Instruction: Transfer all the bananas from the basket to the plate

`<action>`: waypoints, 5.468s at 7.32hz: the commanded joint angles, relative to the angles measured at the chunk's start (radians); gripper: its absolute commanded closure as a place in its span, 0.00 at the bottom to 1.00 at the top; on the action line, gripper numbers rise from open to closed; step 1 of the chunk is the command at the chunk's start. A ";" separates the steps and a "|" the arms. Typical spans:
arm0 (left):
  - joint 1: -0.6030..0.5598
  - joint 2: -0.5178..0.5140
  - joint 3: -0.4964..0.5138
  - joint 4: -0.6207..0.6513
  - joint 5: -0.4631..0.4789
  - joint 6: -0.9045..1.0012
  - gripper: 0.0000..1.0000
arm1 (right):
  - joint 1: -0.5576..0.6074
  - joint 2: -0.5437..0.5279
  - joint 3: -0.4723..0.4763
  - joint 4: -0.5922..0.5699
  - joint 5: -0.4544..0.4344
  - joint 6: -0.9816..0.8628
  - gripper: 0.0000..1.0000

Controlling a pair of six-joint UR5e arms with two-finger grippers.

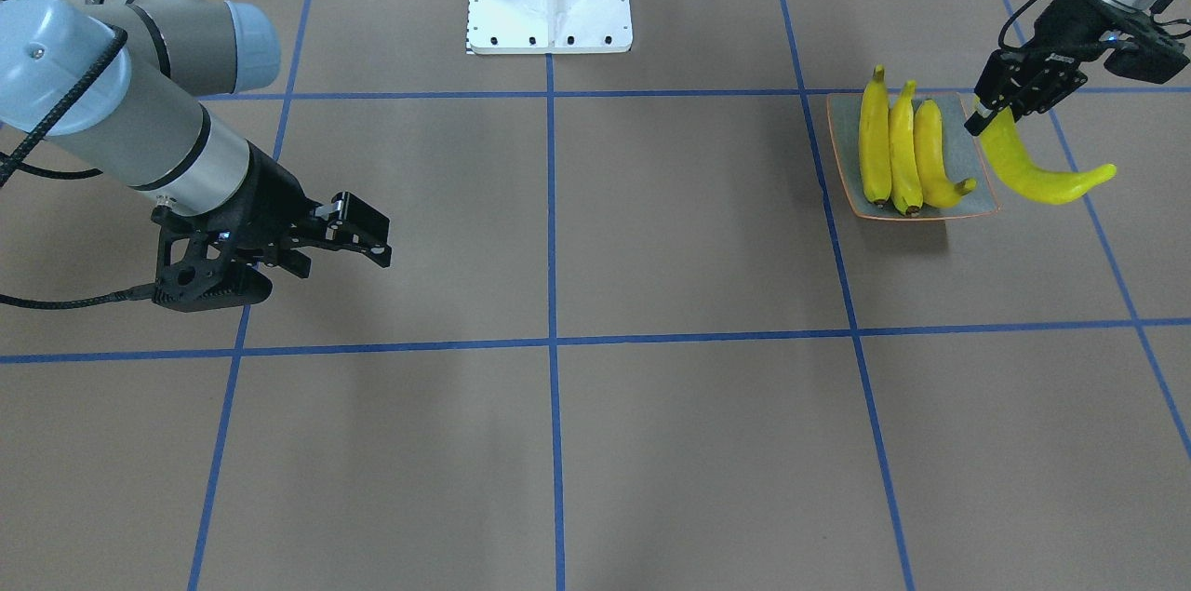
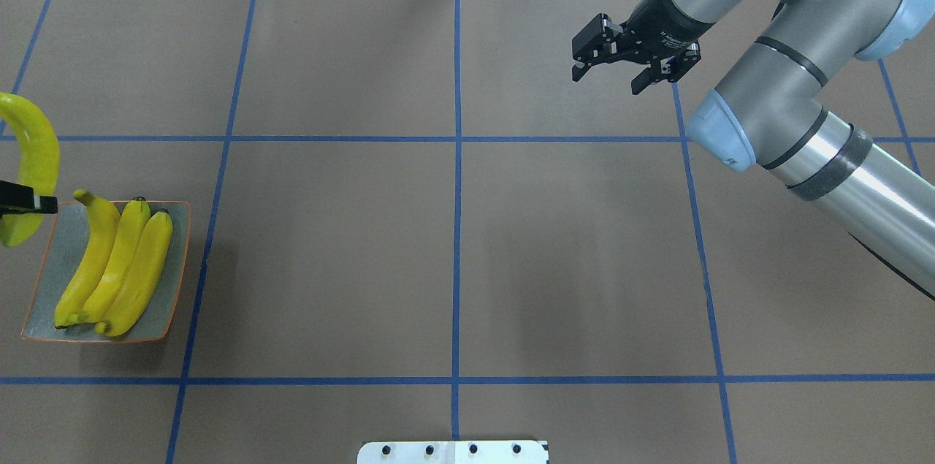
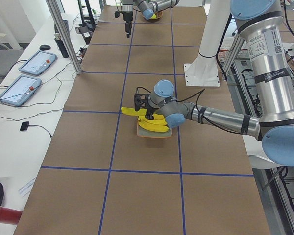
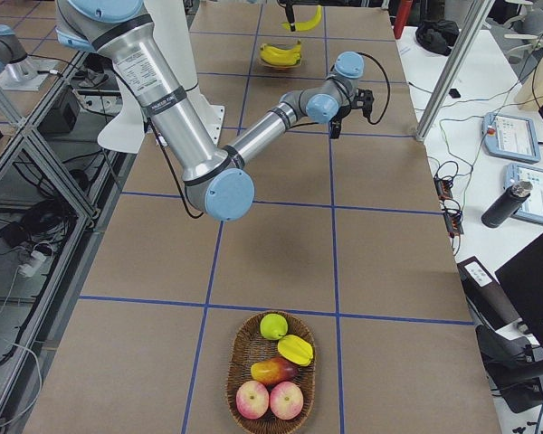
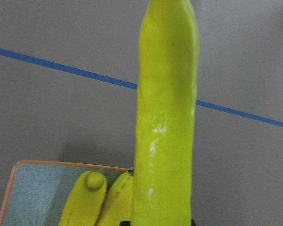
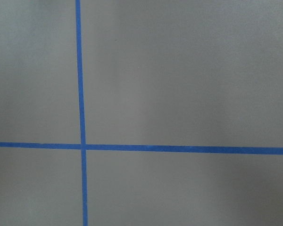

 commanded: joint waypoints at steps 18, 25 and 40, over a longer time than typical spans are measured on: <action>0.204 0.028 -0.008 0.276 0.099 0.246 1.00 | 0.005 -0.012 0.011 0.002 -0.002 0.002 0.00; 0.204 0.012 -0.005 0.276 0.193 0.243 0.01 | 0.004 -0.010 0.010 0.002 -0.004 -0.001 0.00; -0.415 -0.485 0.261 0.914 -0.086 1.122 0.00 | 0.626 -0.475 -0.191 -0.248 -0.044 -1.163 0.00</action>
